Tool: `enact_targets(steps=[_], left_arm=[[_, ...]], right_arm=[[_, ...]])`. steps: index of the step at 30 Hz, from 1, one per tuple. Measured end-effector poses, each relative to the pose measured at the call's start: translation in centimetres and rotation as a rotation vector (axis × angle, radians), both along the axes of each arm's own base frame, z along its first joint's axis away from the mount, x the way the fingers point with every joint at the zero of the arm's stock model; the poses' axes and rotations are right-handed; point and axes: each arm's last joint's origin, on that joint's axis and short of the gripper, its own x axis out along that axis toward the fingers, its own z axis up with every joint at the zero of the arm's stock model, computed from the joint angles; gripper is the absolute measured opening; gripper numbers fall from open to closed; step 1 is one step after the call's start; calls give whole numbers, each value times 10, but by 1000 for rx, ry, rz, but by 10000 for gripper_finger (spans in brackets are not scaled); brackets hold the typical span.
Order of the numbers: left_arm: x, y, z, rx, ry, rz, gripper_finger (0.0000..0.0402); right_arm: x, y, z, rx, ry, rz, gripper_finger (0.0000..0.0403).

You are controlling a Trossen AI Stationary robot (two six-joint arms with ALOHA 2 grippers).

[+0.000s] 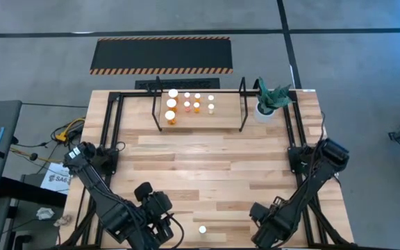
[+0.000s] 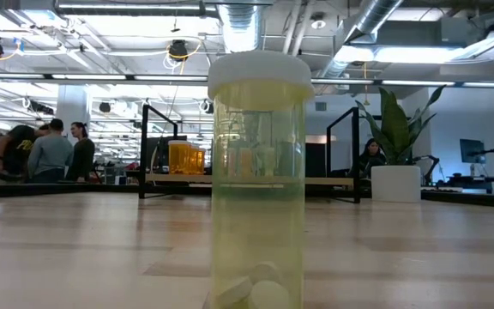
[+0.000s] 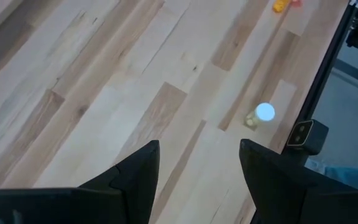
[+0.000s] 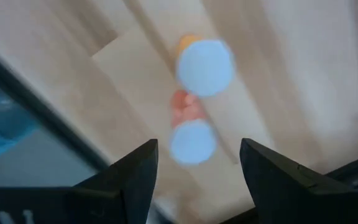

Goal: Pick and place medicine bottles onto shelf by color
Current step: Put the red pill bottle on the shelf aligned with the other red pill bottles

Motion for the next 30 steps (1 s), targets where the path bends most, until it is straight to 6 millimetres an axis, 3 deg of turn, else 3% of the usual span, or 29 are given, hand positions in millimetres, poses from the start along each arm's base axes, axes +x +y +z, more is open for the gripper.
enact_targets(steps=[17, 30], left_arm=[[1, 2, 0, 1, 1, 4, 210], [1, 1, 0, 1, 1, 4, 210]], right_arm=[[-2, -1, -26, -19, 36, 48, 226], [-2, 0, -25, 14, 45, 89, 104]])
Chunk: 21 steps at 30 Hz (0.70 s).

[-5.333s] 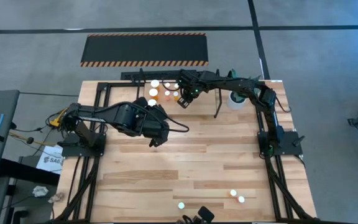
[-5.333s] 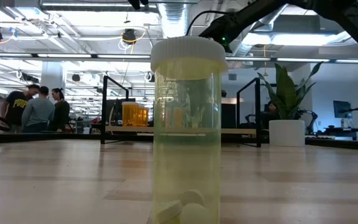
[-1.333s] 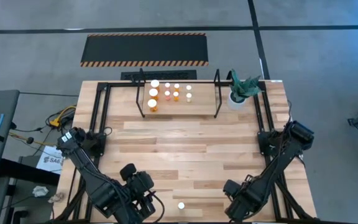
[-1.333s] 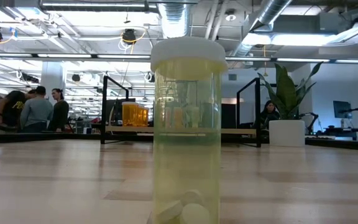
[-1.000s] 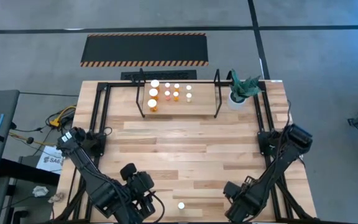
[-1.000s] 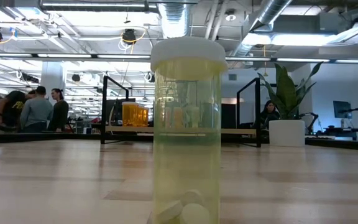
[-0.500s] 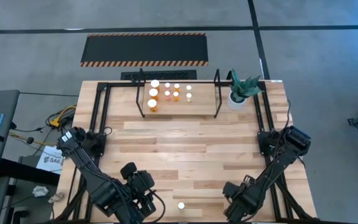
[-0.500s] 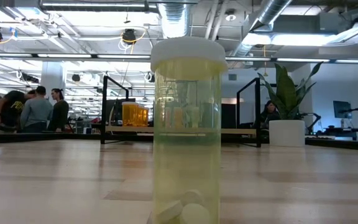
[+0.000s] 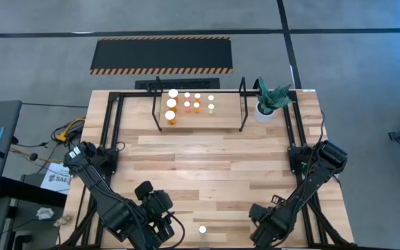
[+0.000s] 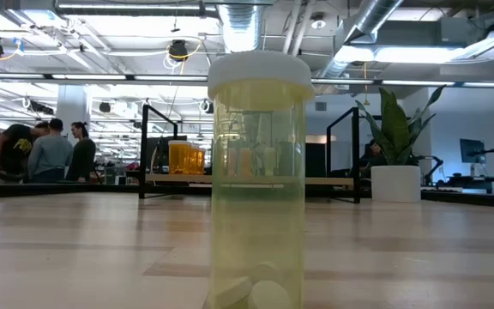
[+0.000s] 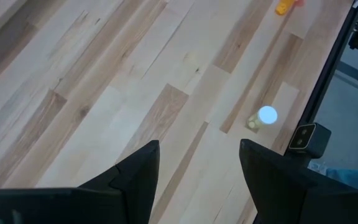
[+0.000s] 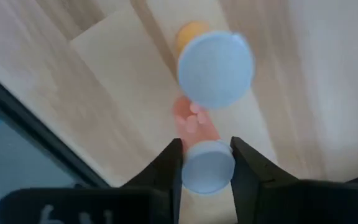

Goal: Pick and place medicine bottles onto shelf by color
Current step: Put the red pill bottle on the shelf aligned with the other red pill bottles

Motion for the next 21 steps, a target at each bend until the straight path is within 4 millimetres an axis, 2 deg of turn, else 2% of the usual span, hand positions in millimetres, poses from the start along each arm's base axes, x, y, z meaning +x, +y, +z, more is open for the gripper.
enact_targets(steps=[3, 7, 11, 16, 21], left_arm=[[0, 0, 0, 0, 0, 0, 210], [0, 0, 0, 0, 0, 0, 210], [0, 0, 0, 5, 3, -9, 210], [0, 0, 0, 24, 11, -39, 210], [0, 0, 0, 32, 17, -47, 210]], right_arm=[[0, 1, 5, 33, 10, -1, 107], [1, 3, 28, 99, -29, 0, 137], [-1, 0, 49, 122, -49, -2, 132], [1, -20, 76, 84, -60, -35, 115], [9, -50, 113, 84, -214, -104, 131]])
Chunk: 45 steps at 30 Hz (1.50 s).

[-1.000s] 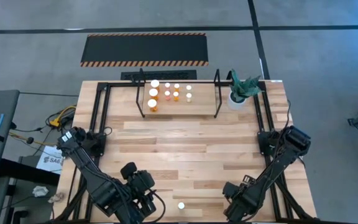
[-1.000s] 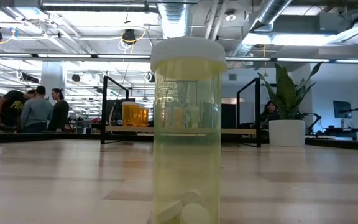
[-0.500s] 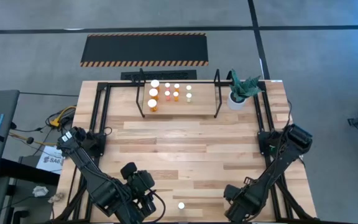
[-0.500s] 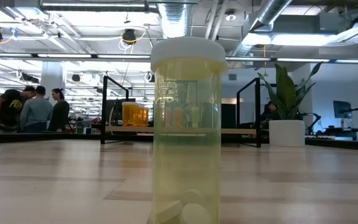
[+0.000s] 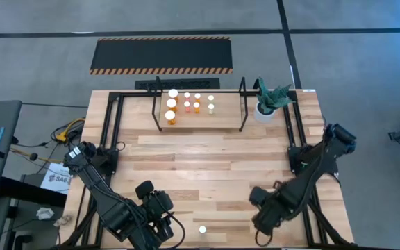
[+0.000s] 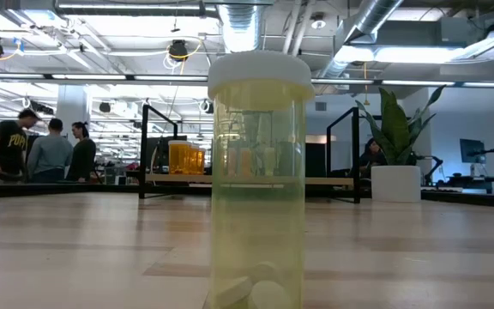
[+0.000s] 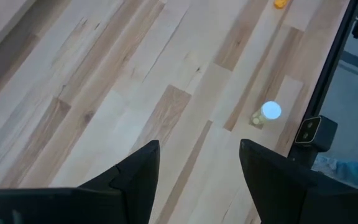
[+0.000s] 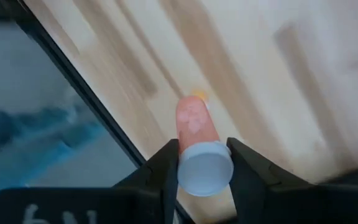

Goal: Pick and place medicine bottles onto shelf by color
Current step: Put the red pill bottle on the shelf aligned with the other red pill bottles

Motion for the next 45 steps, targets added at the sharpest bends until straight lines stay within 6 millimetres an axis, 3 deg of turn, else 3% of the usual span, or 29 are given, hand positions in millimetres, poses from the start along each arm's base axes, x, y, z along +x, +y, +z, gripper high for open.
enact_targets(steps=[5, 11, 18, 26, 38, 45], left_arm=[[-1, 1, 0, 13, 12, -3, 210], [-2, 1, 0, 23, 20, -10, 210], [-6, 1, -1, 40, 43, -19, 210], [-5, 10, -1, 77, 84, 0, 210], [13, 53, 16, 100, 84, 26, 210], [22, 67, 16, 111, 99, 43, 210]], right_arm=[[24, -37, 22, -37, -166, -56, 136], [70, -84, 19, -65, -298, -48, 130], [118, -142, 3, -124, -369, -63, 140], [155, -185, -29, -181, -282, 22, 138], [189, -242, -82, -214, -25, 174, 136], [193, -262, -89, -216, -9, 209, 134]])
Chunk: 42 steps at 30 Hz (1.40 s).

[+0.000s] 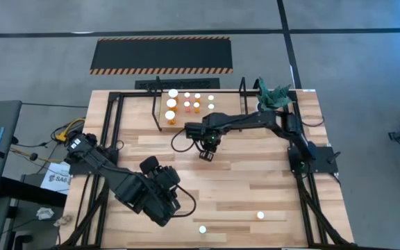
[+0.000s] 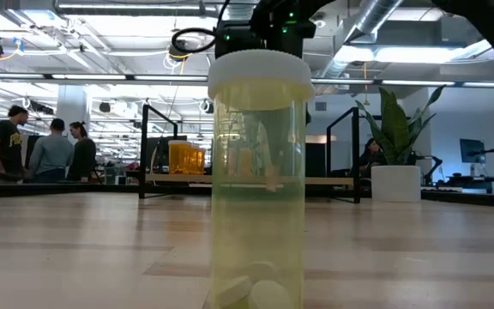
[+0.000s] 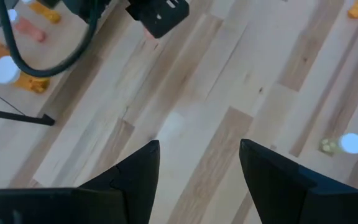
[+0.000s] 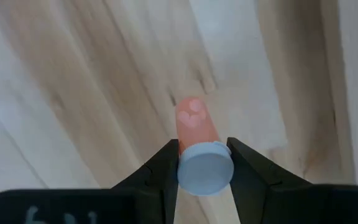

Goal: Pick and place medicine bottles onto shelf by color
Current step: Put the red pill bottle on the shelf aligned with the other red pill bottles

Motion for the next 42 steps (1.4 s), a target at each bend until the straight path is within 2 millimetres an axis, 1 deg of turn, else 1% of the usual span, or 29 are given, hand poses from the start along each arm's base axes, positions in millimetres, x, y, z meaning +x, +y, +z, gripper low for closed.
enact_targets(steps=[9, 15, 19, 24, 27, 31, 36, 42], left_arm=[[5, 8, 0, -1, 3, 23, 210], [6, 10, 0, -2, 2, 33, 210], [7, 12, 0, 2, 1, 37, 210], [7, 11, 0, 5, -1, 37, 210], [7, 11, 0, 5, -1, 37, 210], [7, 12, 0, 5, -2, 38, 210], [7, 12, 0, 5, -2, 39, 210], [7, 12, 0, 5, -3, 41, 210]], right_arm=[[-6, -19, -1, -35, 45, -9, 138], [-8, -23, -1, -62, 69, 14, 135], [-7, -26, -14, -61, 111, 13, 138], [-6, -25, -21, -65, 141, 32, 137], [-2, -25, -25, -68, 124, 33, 135], [-4, -25, -23, -67, 127, 39, 137], [-4, -25, -22, -67, 126, 41, 153], [-4, -25, -22, -66, 127, 57, 191]])
